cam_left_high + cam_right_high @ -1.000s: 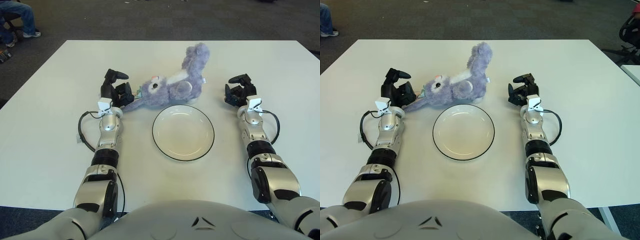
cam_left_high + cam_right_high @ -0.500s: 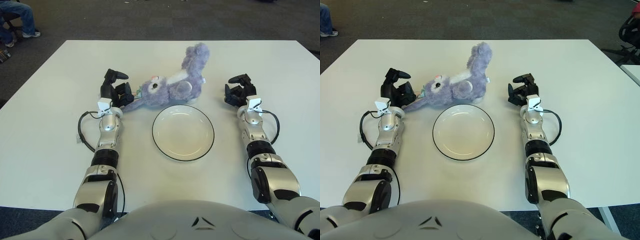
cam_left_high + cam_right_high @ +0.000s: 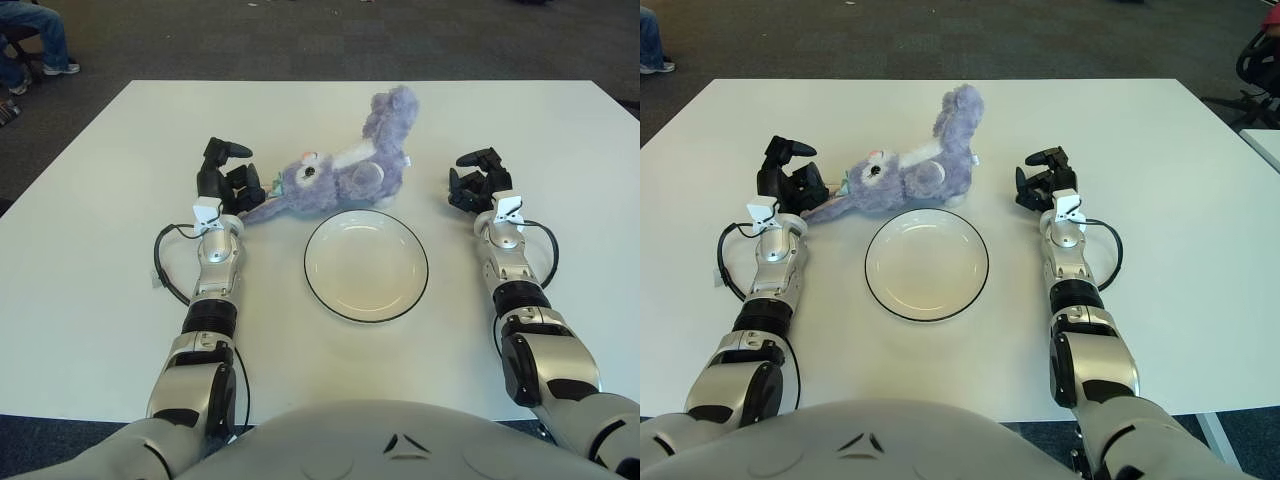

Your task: Put the doll into the plate.

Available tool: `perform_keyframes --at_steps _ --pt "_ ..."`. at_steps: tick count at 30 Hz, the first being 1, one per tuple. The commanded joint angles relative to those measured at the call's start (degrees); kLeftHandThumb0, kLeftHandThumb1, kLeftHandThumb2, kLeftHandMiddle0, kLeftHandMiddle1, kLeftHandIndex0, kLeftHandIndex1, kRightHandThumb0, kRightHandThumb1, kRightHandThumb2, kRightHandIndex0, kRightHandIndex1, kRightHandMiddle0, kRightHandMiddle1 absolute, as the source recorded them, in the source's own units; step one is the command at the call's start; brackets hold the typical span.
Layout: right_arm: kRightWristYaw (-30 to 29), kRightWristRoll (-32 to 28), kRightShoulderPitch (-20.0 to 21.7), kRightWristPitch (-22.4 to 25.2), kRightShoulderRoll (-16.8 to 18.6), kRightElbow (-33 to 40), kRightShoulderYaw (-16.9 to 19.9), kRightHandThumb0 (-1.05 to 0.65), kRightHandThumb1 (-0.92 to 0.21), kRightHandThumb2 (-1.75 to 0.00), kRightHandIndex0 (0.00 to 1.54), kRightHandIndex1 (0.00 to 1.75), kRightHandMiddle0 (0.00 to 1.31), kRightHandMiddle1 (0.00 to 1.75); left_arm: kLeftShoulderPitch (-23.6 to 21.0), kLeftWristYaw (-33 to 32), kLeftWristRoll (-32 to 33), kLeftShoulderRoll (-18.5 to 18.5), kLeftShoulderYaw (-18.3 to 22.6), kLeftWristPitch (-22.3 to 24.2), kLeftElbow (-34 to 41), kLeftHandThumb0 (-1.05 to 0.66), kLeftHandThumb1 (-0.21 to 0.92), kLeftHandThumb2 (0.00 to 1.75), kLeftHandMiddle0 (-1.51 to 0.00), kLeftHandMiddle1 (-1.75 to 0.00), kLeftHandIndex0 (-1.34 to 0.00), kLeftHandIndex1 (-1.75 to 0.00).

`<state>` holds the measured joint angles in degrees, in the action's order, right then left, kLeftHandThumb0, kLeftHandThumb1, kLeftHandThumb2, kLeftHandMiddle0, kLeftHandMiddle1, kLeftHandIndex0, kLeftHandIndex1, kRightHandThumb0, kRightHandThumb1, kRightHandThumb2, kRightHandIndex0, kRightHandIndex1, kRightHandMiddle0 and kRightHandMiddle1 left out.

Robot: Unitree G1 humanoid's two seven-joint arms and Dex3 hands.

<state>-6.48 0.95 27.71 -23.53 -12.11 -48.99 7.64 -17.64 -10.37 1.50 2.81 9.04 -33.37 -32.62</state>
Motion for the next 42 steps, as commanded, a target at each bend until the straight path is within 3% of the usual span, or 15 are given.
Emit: perform_keyframes --at_steps 1,20,26,32,38,39,42 --pt "1.4 -0.1 -2.6 2.6 1.3 -1.5 -0.7 -0.01 -0.51 -1.0 0.59 1.56 0.31 1.64 6.7 -1.8 -2.0 -1.1 0.1 -1.5 -3.1 -0.43 0.47 1.12 -1.19 -1.75 -0.49 -1.75" --pt "1.8 -0.3 -2.8 3.3 1.7 -0.8 -0.7 -0.01 -0.51 -1.0 0.59 1.57 0.31 1.63 7.3 0.0 -0.8 -0.8 -0.1 -0.3 5.7 -0.43 0.48 1.11 -1.12 -1.75 -0.48 -1.75" --pt "1.8 -0.2 -3.0 3.8 1.9 -0.3 -0.8 -0.01 -0.51 -1.0 0.59 1.57 0.31 1.64 7.0 1.3 -3.0 1.3 -0.7 -1.6 6.4 -0.42 0.51 1.07 -1.06 -1.75 -0.46 -1.75" --pt "1.2 0.3 -3.1 4.8 2.1 0.4 -1.1 -0.01 -0.51 -1.0 0.59 1.57 0.31 1.64 6.2 -2.4 -15.2 7.3 -2.7 -3.3 5.8 -0.39 0.67 0.86 -0.83 -1.73 -0.35 -1.75" --pt "1.0 0.5 -3.4 5.3 2.3 1.1 -1.3 -0.01 -0.52 -1.0 0.58 1.58 0.31 1.64 7.6 -6.7 -25.9 11.7 -3.9 0.8 11.9 -0.36 0.88 0.55 -0.65 -1.73 -0.25 -1.72" --pt "1.0 0.6 -3.4 5.4 2.3 1.2 -1.3 -0.01 -0.52 -1.0 0.58 1.58 0.3 1.64 7.8 -7.0 -26.8 12.0 -4.1 1.1 12.6 -0.49 0.87 0.52 -0.69 -1.73 -0.16 -1.6" --pt "0.8 0.8 -3.5 5.5 2.3 1.5 -1.5 -0.01 -0.52 -1.0 0.58 1.58 0.3 1.64 8.3 -8.5 -29.6 13.2 -4.6 1.9 14.0 -0.66 0.87 0.47 -0.76 -1.74 -0.05 -1.43"
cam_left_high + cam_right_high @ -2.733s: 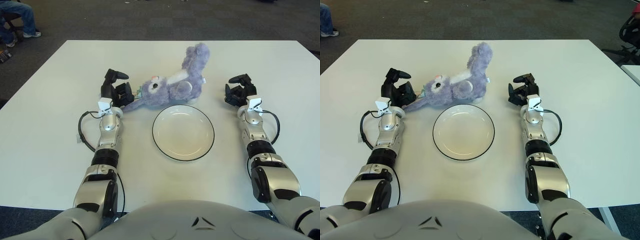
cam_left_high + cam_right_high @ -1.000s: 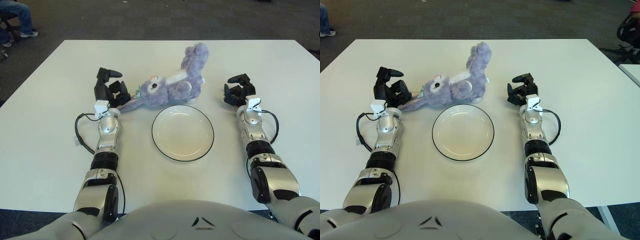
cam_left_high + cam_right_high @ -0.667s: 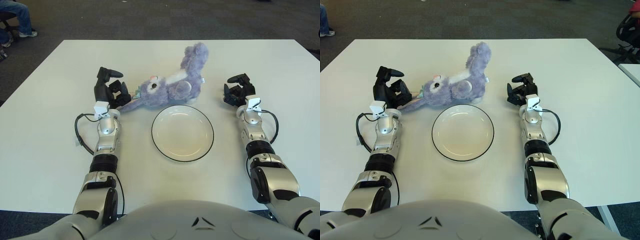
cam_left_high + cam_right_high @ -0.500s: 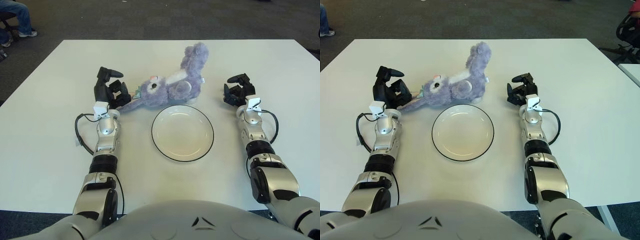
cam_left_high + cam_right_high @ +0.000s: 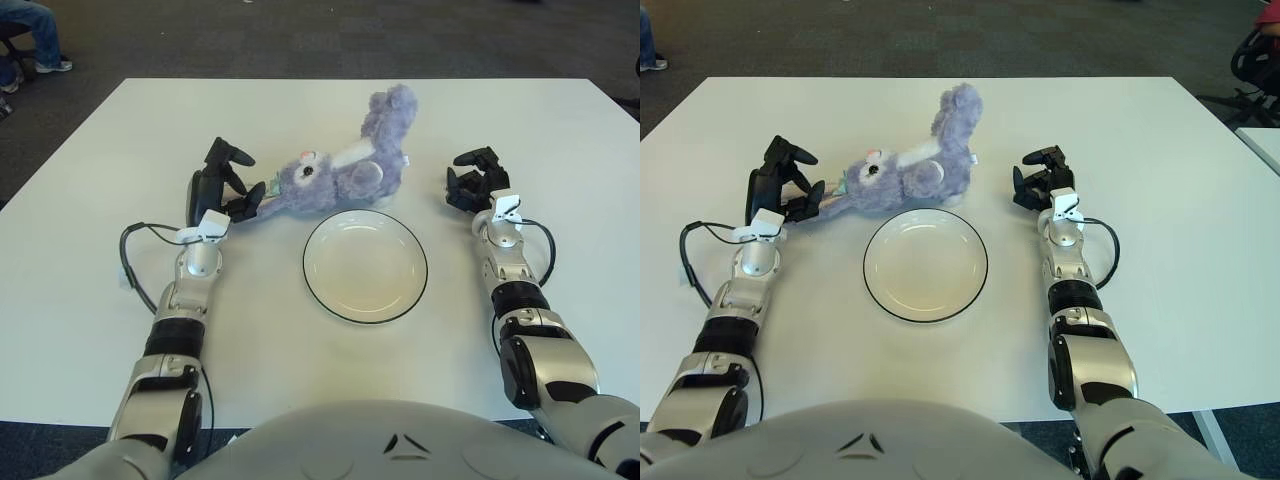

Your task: Put the doll into the plate.

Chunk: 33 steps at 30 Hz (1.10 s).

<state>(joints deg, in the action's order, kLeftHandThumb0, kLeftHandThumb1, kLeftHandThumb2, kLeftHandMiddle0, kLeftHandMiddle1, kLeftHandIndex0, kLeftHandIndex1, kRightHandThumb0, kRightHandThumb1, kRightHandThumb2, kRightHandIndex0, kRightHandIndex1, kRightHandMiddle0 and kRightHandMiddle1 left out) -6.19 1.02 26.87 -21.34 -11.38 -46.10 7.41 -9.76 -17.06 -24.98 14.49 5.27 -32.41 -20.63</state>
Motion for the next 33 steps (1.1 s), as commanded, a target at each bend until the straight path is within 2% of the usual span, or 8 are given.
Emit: perform_keyframes --at_steps 1,6,7,10,13,18,24,33 --pt "0.5 0.8 -2.7 3.3 1.6 -1.3 -1.3 -0.01 -0.52 -1.0 0.58 1.58 0.3 1.64 0.5 -2.4 -4.3 2.0 -1.0 1.3 2.4 -0.7 0.88 0.45 -0.78 -1.74 -0.04 -1.38" --pt "0.4 1.0 -2.9 3.3 1.6 -1.1 -1.6 -0.01 -0.52 -0.99 0.57 1.58 0.3 1.64 0.9 -5.1 -9.1 4.0 -2.0 3.3 4.1 -0.89 0.92 0.38 -0.84 -1.75 0.0 -1.06" --pt "0.4 1.0 -2.9 3.3 1.6 -1.0 -1.6 -0.01 -0.53 -0.99 0.57 1.58 0.3 1.64 0.9 -5.3 -9.6 4.3 -2.2 3.6 4.4 -0.9 0.92 0.38 -0.7 -1.67 0.0 -1.03" --pt "0.2 1.0 -3.0 3.4 1.7 -0.8 -1.7 -0.01 -0.53 -0.99 0.57 1.59 0.3 1.64 1.1 -5.3 -10.1 5.3 -2.6 4.0 5.0 -0.93 0.92 0.36 -0.3 -1.13 0.0 -0.92" --pt "0.2 1.0 -3.0 3.6 1.7 -0.7 -1.7 -0.01 -0.52 -0.99 0.57 1.59 0.3 1.64 1.5 -5.3 -11.1 6.4 -2.8 4.6 6.5 -0.94 0.92 0.34 -0.24 -0.75 0.0 -0.84" --pt "0.3 0.9 -3.1 3.7 1.7 -0.7 -1.8 -0.01 -0.51 -1.0 0.58 1.59 0.3 1.64 1.9 -6.2 -12.5 7.4 -3.0 5.1 8.3 -0.94 0.92 0.3 -0.23 -0.43 0.0 -0.69" --pt "0.6 0.7 -3.1 3.8 1.7 -0.6 -1.7 -0.01 -0.51 -1.01 0.58 1.59 0.3 1.64 2.7 -5.8 -12.6 8.3 -3.1 5.9 11.2 -0.89 0.9 0.23 -0.23 -0.21 0.0 -0.55" --pt "0.6 0.7 -3.0 3.8 1.8 -0.8 -1.7 -0.01 -0.52 -1.0 0.58 1.58 0.3 1.64 3.4 -6.4 -13.2 8.4 -3.2 6.9 14.3 -0.88 0.88 0.21 -0.23 -0.12 0.0 -0.35"
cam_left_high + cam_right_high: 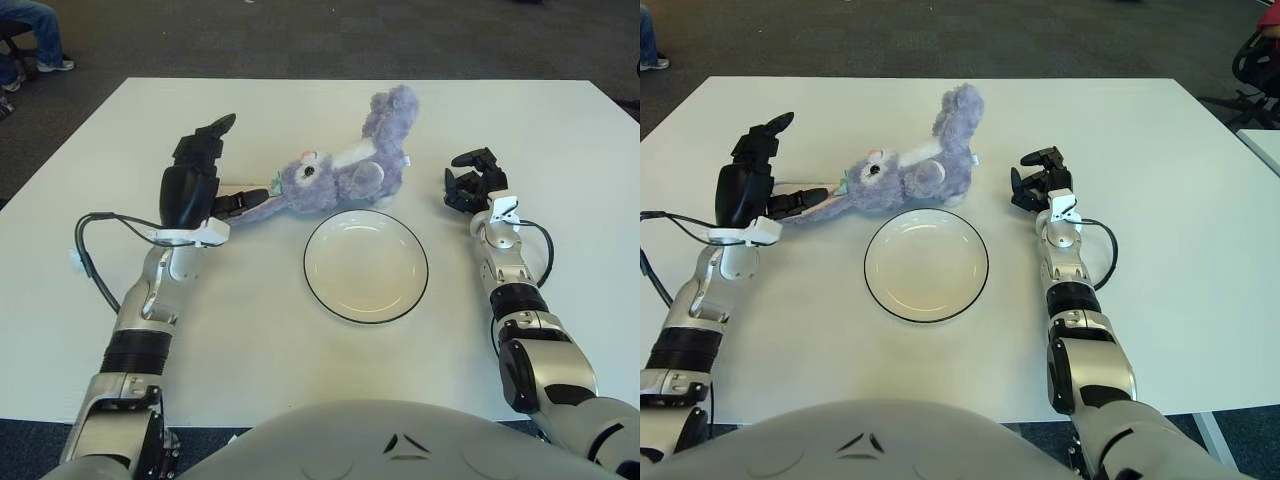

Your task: Put the doll into the plate.

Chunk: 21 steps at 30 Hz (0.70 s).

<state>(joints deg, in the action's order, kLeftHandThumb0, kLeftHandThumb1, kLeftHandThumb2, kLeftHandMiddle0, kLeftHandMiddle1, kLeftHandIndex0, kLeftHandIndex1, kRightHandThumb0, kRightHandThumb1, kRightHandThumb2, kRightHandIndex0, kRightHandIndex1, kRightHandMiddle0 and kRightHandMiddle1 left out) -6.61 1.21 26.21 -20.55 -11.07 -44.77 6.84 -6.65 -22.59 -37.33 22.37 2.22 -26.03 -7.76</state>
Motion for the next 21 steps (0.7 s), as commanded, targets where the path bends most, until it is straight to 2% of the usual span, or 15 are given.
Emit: perform_keyframes --at_steps 1,6,12,21 --pt "1.0 0.5 -2.3 3.0 1.5 -2.1 -1.1 -0.01 -0.51 -1.0 0.58 1.58 0.3 1.64 0.4 -1.1 -0.9 0.4 -0.2 0.6 1.6 -0.88 0.88 0.21 -0.23 -0.12 0.0 -0.31" --pt "1.1 0.5 -2.1 2.9 1.5 -2.5 -1.1 -0.01 -0.51 -1.01 0.58 1.58 0.31 1.64 0.4 -2.1 -1.2 0.0 -0.5 0.6 2.7 -0.87 0.87 0.21 -0.22 -0.09 0.0 -0.17" --pt "1.2 0.4 -2.1 2.2 1.5 -2.8 -1.1 -0.01 -0.51 -1.01 0.58 1.59 0.31 1.64 0.9 -0.1 -0.7 -0.1 -1.5 1.4 4.9 -0.86 0.85 0.22 -0.2 -0.07 0.0 -0.08" --pt "1.0 0.7 -1.7 1.7 1.5 -3.6 -1.2 -0.01 -0.51 -1.02 0.59 1.58 0.31 1.64 0.8 0.3 -4.4 0.3 -3.7 3.5 6.9 -0.94 0.9 0.26 -0.22 -0.06 0.0 -0.14"
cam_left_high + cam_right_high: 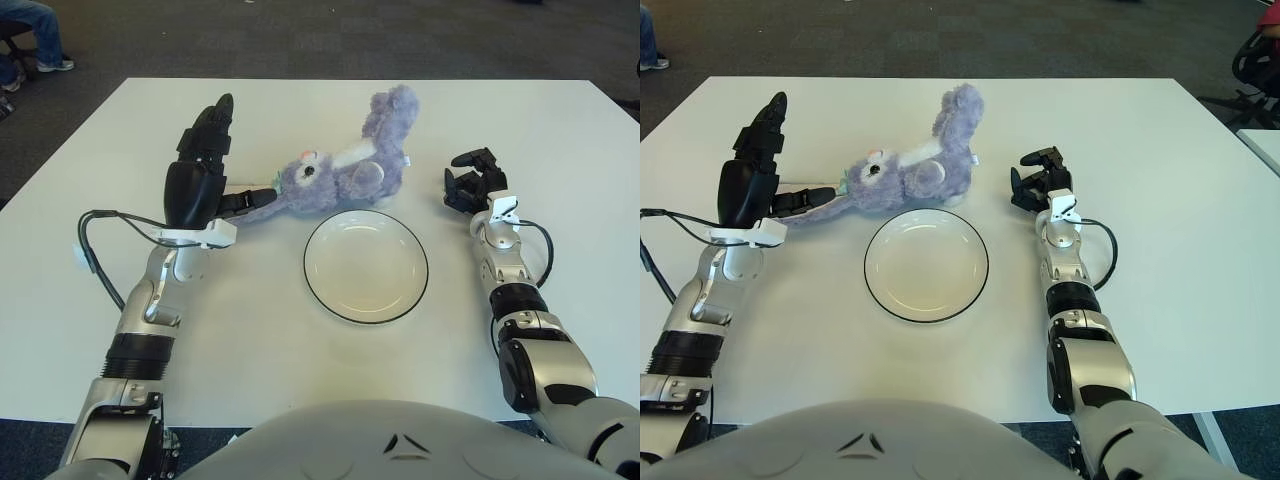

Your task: Put the doll into the plate.

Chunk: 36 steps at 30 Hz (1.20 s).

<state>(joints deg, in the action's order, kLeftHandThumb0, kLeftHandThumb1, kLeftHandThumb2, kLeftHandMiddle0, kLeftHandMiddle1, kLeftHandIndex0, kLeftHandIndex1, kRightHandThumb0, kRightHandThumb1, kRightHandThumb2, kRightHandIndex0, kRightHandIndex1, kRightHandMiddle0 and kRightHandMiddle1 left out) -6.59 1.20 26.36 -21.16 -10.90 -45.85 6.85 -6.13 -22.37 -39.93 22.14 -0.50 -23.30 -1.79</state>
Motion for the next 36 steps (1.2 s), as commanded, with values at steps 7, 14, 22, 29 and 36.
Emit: perform_keyframes --at_steps 7,14,22,29,36 --pt "0.9 0.8 -1.7 2.1 1.3 -3.1 -1.2 -0.01 -0.5 -1.02 0.59 1.58 0.31 1.64 1.1 5.0 -3.0 1.6 -2.6 3.7 3.7 -1.01 0.92 0.35 -0.22 -0.05 0.0 -0.12" --pt "1.0 0.8 -1.5 2.1 1.2 -3.6 -1.3 -0.01 -0.5 -1.02 0.59 1.58 0.31 1.65 2.0 10.7 -5.6 2.9 -4.5 6.7 7.6 -1.03 0.92 0.48 -0.14 -0.01 0.0 -0.01" --pt "0.8 0.8 -1.3 2.5 1.3 -3.7 -1.4 -0.01 -0.5 -1.02 0.58 1.58 0.31 1.65 3.6 16.5 -10.2 3.9 -7.3 10.5 12.2 -1.04 0.92 0.58 -0.03 0.0 0.0 0.0" --pt "0.6 1.1 -1.3 2.3 1.2 -3.8 -1.6 -0.01 -0.5 -1.02 0.59 1.58 0.31 1.65 1.9 20.6 -13.4 2.5 -10.8 14.6 12.4 -1.01 0.92 0.55 -0.03 -0.01 0.0 0.0" --pt "0.3 1.2 -1.3 2.3 1.2 -4.0 -1.8 -0.01 -0.51 -1.02 0.59 1.58 0.31 1.65 -0.3 21.2 -13.2 3.2 -12.6 14.4 9.7 -0.95 0.92 0.41 -0.04 -0.01 0.0 0.0"
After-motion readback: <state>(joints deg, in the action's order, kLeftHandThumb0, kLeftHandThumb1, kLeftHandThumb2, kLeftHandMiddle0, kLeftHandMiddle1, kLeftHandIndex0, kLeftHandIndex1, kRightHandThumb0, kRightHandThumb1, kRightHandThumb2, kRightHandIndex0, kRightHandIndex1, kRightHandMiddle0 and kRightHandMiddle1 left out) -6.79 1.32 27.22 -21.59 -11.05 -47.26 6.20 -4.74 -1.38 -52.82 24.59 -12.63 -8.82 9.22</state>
